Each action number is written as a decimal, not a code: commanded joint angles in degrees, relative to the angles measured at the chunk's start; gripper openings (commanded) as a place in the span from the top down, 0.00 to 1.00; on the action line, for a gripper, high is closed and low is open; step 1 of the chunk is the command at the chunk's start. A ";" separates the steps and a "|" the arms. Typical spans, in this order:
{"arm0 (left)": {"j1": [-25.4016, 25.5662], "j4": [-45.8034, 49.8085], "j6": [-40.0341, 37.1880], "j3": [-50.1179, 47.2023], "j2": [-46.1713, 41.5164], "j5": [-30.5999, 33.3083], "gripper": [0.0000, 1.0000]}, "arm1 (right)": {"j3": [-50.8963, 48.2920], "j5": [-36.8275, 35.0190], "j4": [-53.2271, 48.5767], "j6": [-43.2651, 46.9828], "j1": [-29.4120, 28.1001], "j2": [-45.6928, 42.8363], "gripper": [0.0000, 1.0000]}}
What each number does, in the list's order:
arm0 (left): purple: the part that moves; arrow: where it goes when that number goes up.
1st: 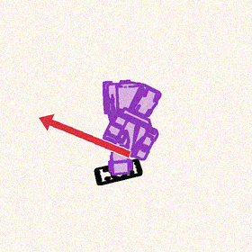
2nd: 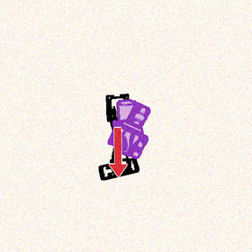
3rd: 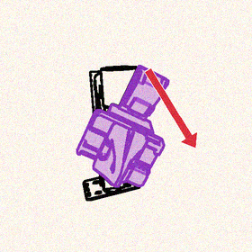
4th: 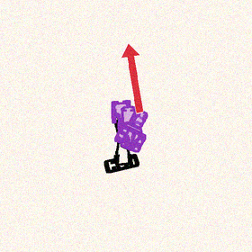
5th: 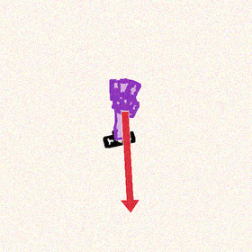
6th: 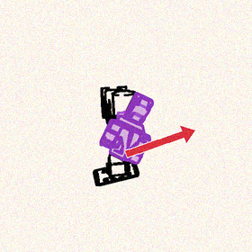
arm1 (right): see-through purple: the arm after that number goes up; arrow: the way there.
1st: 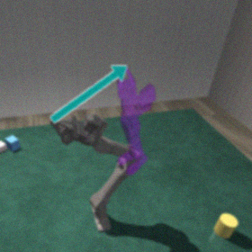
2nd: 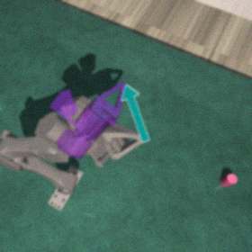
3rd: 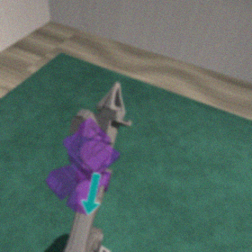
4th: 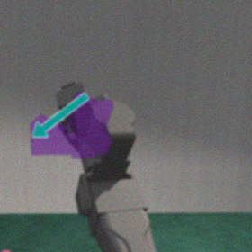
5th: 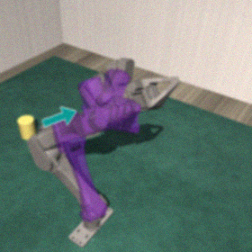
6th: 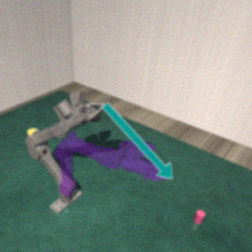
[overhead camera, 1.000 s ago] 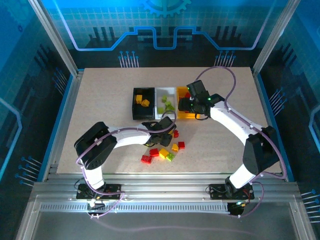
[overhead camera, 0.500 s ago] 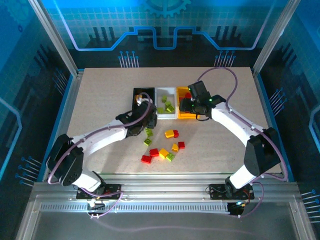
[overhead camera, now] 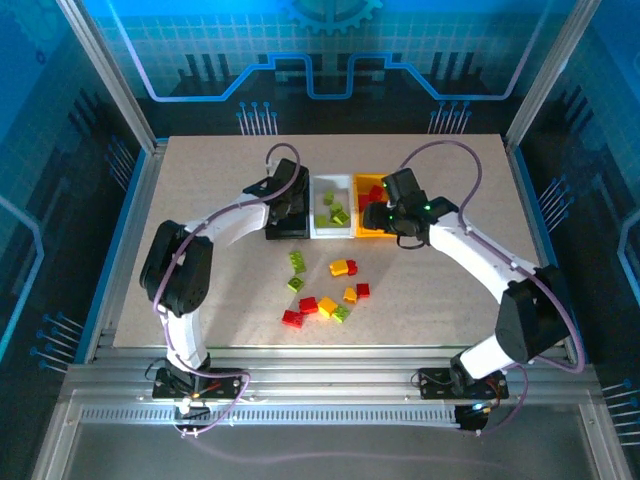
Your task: Sort the legos into containers by color
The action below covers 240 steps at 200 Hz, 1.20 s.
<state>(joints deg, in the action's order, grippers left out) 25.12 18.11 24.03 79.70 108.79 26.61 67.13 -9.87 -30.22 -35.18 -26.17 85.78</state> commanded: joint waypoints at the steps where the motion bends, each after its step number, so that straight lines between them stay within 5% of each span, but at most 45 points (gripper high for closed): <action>1: -0.26 3.01 -0.19 3.68 2.54 0.29 0.54 | -2.18 1.88 -0.65 -0.42 0.69 -3.17 0.34; 64: 0.88 2.34 0.77 3.91 0.58 -1.38 0.27 | -5.08 6.16 -1.44 2.77 -1.02 -6.19 0.29; 130: 3.91 -0.79 4.14 -4.72 -15.02 -6.59 0.01 | -3.90 9.66 -1.88 7.22 -5.85 -2.40 0.26; 181: 9.61 -2.28 6.68 -20.57 -32.27 -6.77 0.01 | 3.55 6.80 -3.04 10.28 -12.67 11.64 0.26; 240: 10.24 1.58 10.68 -35.12 -46.80 -6.81 0.01 | 7.84 3.48 0.42 11.06 -16.48 20.37 0.25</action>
<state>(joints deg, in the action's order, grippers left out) 35.38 17.76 32.12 48.10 66.46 20.27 72.79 -4.10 -31.51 -25.56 -40.91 104.86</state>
